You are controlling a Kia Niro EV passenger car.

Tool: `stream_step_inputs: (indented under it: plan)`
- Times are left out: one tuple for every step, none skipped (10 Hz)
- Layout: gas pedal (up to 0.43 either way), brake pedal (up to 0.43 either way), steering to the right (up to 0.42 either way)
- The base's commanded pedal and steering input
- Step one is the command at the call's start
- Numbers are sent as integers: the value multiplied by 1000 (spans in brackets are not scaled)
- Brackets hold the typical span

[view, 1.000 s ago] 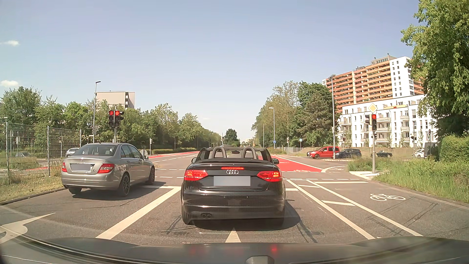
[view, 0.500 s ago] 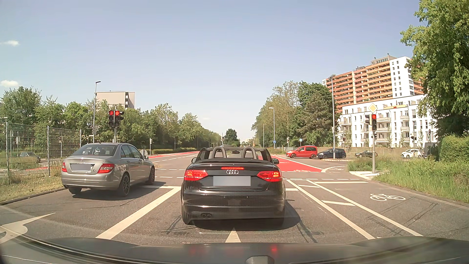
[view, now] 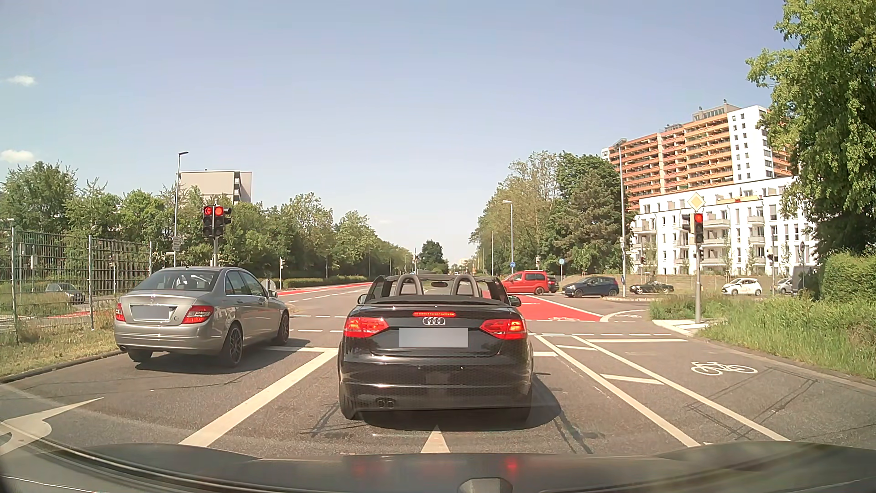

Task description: Follow the waypoints while adhering to traffic rules and regulations

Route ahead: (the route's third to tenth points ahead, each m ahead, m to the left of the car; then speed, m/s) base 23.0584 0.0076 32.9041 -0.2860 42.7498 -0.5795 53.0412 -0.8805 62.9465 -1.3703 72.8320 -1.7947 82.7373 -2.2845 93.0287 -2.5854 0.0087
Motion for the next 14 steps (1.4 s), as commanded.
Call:
stream_step_inputs:
  plan:
    - [0, 354, -2]
    - [0, 354, -2]
    - [0, 354, -2]
    - [0, 354, -2]
    - [0, 354, -2]
    - [0, 354, -2]
    - [0, 354, -2]
    - [0, 354, -2]
    - [0, 354, -2]
    - [0, 354, -3]
    - [0, 354, -2]
    - [0, 354, -2]
    - [0, 354, -2]
    - [0, 354, -2]
